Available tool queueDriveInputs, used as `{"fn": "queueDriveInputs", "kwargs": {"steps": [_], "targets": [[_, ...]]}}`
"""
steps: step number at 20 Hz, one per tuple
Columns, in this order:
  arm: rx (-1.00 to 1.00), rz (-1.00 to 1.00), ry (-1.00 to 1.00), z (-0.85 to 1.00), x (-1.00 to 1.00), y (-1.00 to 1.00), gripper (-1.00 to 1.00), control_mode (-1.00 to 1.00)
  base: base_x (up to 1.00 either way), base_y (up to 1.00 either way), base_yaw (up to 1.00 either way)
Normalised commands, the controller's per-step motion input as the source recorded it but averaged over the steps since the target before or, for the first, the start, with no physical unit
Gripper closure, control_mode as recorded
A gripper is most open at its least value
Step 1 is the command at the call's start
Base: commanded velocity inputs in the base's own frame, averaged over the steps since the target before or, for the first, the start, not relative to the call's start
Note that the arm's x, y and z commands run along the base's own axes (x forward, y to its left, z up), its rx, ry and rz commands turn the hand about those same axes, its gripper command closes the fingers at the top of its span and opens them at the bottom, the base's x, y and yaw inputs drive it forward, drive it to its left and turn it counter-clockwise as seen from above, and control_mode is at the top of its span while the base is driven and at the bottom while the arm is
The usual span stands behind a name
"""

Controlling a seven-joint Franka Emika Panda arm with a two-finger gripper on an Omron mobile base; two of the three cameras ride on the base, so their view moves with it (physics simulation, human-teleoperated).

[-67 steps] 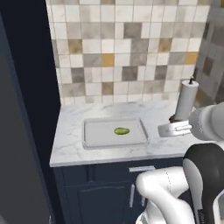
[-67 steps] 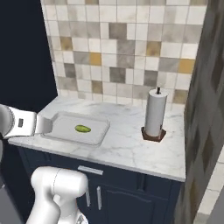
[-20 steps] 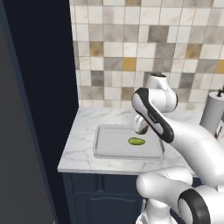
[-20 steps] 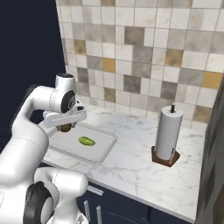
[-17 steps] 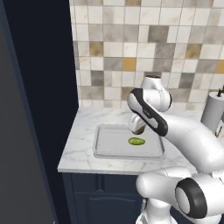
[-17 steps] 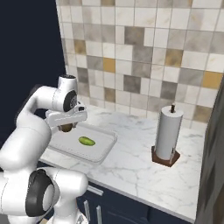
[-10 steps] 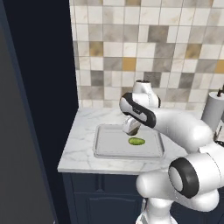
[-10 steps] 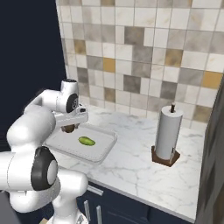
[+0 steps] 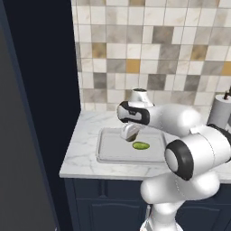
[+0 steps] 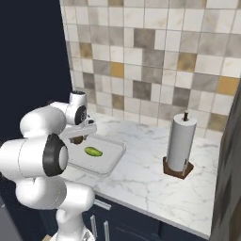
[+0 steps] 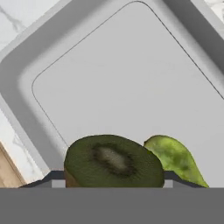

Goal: Pick the kiwi and mango from the fridge and place them inside the tupperware on the counter.

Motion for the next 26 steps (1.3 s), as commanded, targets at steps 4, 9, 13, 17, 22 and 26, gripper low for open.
{"fn": "queueDriveInputs", "kwargs": {"steps": [4, 9, 13, 17, 22, 26], "targets": [[0.0, 0.0, 0.0, -0.4, 0.37, 0.06, 1.0, -1.0, 0.0, 0.0, 0.0], [0.0, 0.0, 0.0, -0.39, 0.32, 0.07, 1.0, -1.0, 0.0, 0.0, 0.0], [0.0, 0.0, 0.0, -0.41, 0.27, 0.08, 1.0, -1.0, 0.0, 0.0, 0.0], [0.0, 0.0, 0.03, -0.44, 0.24, 0.12, 1.0, -1.0, 0.0, 0.0, 0.0], [0.0, 0.0, 0.03, -0.39, 0.17, 0.1, -1.0, -1.0, 0.0, 0.0, 0.0], [0.0, 0.0, 0.0, -0.09, 0.0, 0.03, -1.0, -1.0, 0.0, 0.0, 0.0]]}}
